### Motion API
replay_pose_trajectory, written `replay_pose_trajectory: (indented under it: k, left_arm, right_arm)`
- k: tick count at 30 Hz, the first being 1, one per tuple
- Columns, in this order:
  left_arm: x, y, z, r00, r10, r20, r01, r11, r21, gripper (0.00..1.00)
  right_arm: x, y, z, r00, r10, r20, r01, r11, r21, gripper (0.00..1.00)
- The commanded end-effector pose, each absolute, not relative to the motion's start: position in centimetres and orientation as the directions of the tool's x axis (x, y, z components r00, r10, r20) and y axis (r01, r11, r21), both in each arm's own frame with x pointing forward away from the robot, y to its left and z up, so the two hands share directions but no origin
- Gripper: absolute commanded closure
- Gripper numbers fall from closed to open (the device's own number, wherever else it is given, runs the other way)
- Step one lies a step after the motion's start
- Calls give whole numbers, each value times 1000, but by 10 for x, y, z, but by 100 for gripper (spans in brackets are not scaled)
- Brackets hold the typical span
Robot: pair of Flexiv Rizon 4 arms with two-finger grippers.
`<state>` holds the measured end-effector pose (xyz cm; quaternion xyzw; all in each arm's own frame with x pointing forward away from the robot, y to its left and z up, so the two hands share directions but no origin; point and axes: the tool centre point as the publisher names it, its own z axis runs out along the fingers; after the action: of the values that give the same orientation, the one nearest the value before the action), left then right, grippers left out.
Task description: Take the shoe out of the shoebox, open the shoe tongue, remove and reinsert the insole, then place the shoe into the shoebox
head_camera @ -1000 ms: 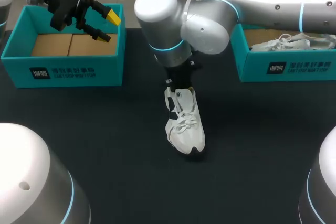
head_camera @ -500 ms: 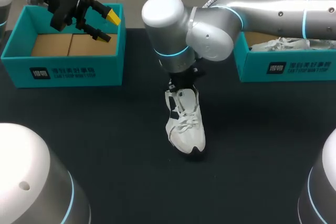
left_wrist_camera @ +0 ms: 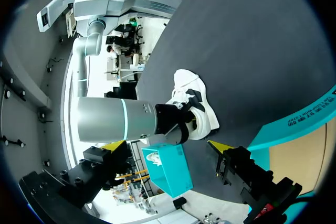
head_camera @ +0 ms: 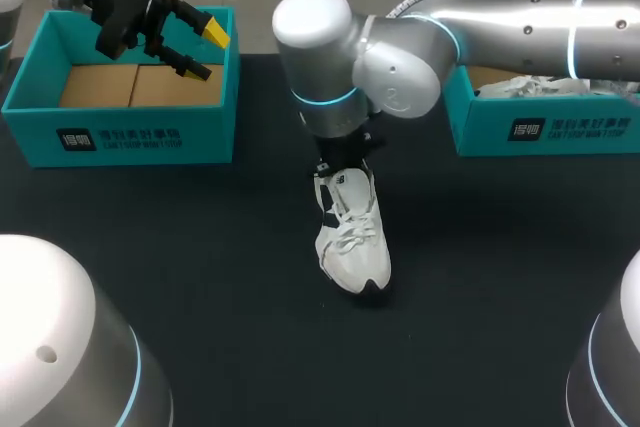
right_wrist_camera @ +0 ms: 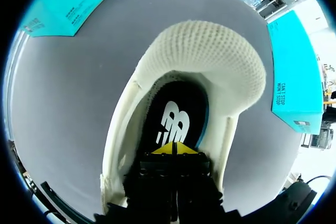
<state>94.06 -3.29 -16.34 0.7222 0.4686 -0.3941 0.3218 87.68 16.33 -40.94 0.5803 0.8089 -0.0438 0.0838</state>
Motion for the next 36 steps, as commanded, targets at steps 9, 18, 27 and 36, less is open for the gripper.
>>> replay_pose_trajectory:
  k: [9, 18, 27, 36]
  left_arm:
    - [941, -32, -163, 252, 424, -870, 930, -356, 95, 0]
    - [941, -32, -163, 252, 424, -870, 930, -356, 95, 0]
    - [941, -32, -163, 252, 424, -870, 930, -356, 95, 0]
    - [941, -32, -163, 252, 424, -870, 930, -356, 95, 0]
  right_arm:
    - [874, 164, -413, -296, 944, -146, 952, 304, 36, 100]
    - [875, 165, -380, -281, 946, -161, 952, 296, 79, 100]
    - [877, 164, -356, -268, 949, -165, 952, 287, 104, 100]
    - [877, 167, -343, -291, 945, -149, 947, 307, 91, 100]
